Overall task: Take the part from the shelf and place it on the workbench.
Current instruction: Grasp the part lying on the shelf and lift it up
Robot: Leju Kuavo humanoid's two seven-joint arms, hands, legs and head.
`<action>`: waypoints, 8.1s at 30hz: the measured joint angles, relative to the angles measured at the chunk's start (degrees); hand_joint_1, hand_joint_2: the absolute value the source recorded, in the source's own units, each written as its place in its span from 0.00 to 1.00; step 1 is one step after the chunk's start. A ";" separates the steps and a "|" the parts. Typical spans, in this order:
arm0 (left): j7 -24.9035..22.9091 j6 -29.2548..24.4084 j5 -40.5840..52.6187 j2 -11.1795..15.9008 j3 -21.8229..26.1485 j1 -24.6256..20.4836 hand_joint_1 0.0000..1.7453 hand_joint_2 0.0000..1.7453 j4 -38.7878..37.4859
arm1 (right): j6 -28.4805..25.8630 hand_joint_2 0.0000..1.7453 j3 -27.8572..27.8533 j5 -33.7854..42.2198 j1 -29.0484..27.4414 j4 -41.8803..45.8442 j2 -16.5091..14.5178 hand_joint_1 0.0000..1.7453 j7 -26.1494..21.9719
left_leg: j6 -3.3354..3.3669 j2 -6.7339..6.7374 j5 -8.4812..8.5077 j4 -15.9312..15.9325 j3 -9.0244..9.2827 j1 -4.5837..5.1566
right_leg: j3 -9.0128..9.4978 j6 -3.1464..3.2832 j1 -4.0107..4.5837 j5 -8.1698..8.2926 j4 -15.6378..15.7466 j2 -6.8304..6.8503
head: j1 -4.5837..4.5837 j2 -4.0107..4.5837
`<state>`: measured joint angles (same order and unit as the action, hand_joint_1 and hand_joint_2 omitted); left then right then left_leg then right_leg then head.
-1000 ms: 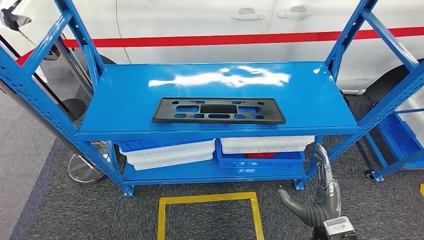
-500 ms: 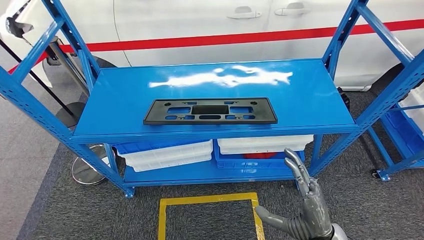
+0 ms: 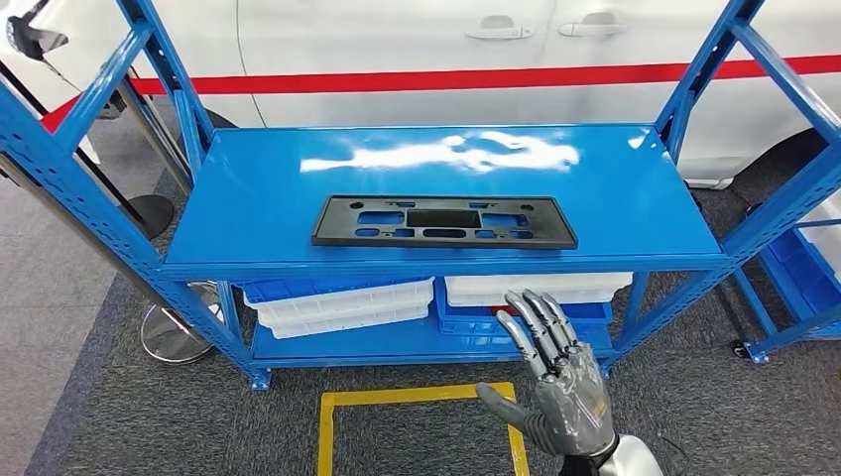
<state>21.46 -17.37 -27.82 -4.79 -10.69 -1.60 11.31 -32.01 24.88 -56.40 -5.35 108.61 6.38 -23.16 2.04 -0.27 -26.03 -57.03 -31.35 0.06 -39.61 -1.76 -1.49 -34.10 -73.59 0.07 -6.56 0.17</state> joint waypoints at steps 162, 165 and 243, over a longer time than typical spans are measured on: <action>-0.28 0.82 -3.51 -0.57 -2.51 -0.50 0.00 0.00 -0.84 | -0.64 1.00 21.17 8.75 54.70 -83.01 -26.08 0.00 4.56 | -2.70 -0.03 0.90 -0.81 -1.95 -0.42 | 4.62 2.46 1.24 8.65 14.32 -0.31 | -0.03 0.00; -0.30 0.76 -3.55 -0.63 -2.51 -0.49 0.00 0.00 -0.84 | -0.34 1.00 21.72 8.97 54.86 -83.21 -26.16 0.00 4.63 | -3.02 -0.03 0.92 -0.70 -1.88 -0.52 | 4.61 2.77 1.33 8.70 14.40 -0.34 | -0.02 0.00; -3.32 5.63 0.20 0.05 -6.97 -0.71 0.00 0.00 -0.84 | 1.09 1.00 32.97 5.53 57.39 -93.47 -19.10 1.00 43.17 | -1.59 0.03 -0.11 -0.77 -0.29 -1.34 | 2.98 -0.19 -0.09 9.02 12.87 0.69 | 0.17 0.00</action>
<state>18.14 -11.74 -27.62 -4.74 -17.66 -2.30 10.47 -30.92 57.85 -50.87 52.04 15.14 -12.73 20.01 0.44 -0.24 -26.14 -57.80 -31.64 -1.28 -36.63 -1.95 -1.58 -25.08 -60.72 0.76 -6.39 0.17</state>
